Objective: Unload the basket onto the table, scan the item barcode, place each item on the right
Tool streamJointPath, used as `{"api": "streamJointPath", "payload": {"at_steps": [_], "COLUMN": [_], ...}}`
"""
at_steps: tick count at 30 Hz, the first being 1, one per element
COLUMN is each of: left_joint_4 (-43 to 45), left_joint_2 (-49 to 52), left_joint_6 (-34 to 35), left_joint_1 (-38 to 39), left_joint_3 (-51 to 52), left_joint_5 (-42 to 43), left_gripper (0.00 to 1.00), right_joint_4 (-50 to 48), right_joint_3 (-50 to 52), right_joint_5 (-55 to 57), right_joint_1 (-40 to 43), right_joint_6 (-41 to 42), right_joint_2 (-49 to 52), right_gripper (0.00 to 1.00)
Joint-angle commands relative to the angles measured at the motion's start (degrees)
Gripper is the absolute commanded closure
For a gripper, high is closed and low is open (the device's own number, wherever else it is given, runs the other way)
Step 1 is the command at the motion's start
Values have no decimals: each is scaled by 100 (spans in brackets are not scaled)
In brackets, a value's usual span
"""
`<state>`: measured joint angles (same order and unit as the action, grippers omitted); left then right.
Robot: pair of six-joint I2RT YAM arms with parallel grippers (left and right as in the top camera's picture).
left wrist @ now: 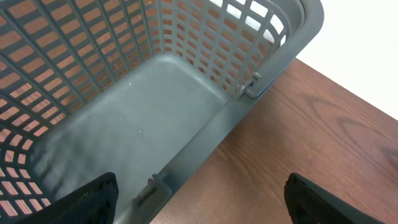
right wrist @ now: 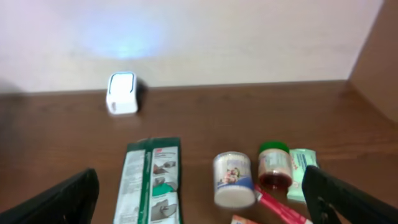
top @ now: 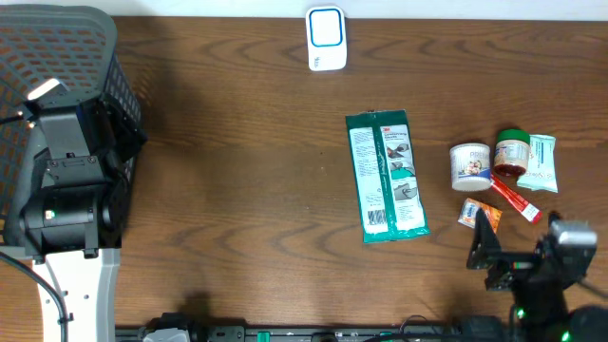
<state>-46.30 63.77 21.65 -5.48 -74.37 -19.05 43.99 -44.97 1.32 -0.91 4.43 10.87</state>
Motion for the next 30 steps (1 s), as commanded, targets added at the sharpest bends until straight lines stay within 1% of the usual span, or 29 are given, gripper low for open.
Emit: {"api": "streamJointPath", "payload": {"at_steps": [1,4,6,9,14,17,19,22,25,30], "left_joint_4": [-11,-11,-11,-11,-11,-11,-11,-11,-11,-11], "left_joint_2": [22,22,22,22,22,22,22,22,22,22], "left_joint_6": [11,9,9,9,9,9,9,9,9,9], "left_joint_1": [-13,-13,-13,-13,-13,-13,-13,-13,-13,-13], "left_joint_3": [-22,-22,-22,-22,-22,-22,-22,-22,-22,-22], "left_joint_5": [-98,-98,-98,-98,-98,-98,-98,-98,-98,-98], "left_gripper": [15,15,15,15,14,15,14,15,15,15], "right_joint_4": [-415,-1139,-1860,-2929,-5060,-6076,-6531,-6900,-6929,-6328], "right_joint_3": [599,1165,1598,2107,3045,3567,3864,4234,4474,4468], "right_joint_5": [9,9,7,9,9,11,11,11,11,11], "right_joint_1": [131,186,223,221,236,275,304,308,310,313], "right_joint_6": [118,114,116,111,111,109,109,111,109,107], "right_joint_2": [-538,-920,-1060,-1054,-1054,-1054,-1056,-1056,-1056,-1056], "right_gripper": [1,1,1,1,1,1,1,1,1,1]}}
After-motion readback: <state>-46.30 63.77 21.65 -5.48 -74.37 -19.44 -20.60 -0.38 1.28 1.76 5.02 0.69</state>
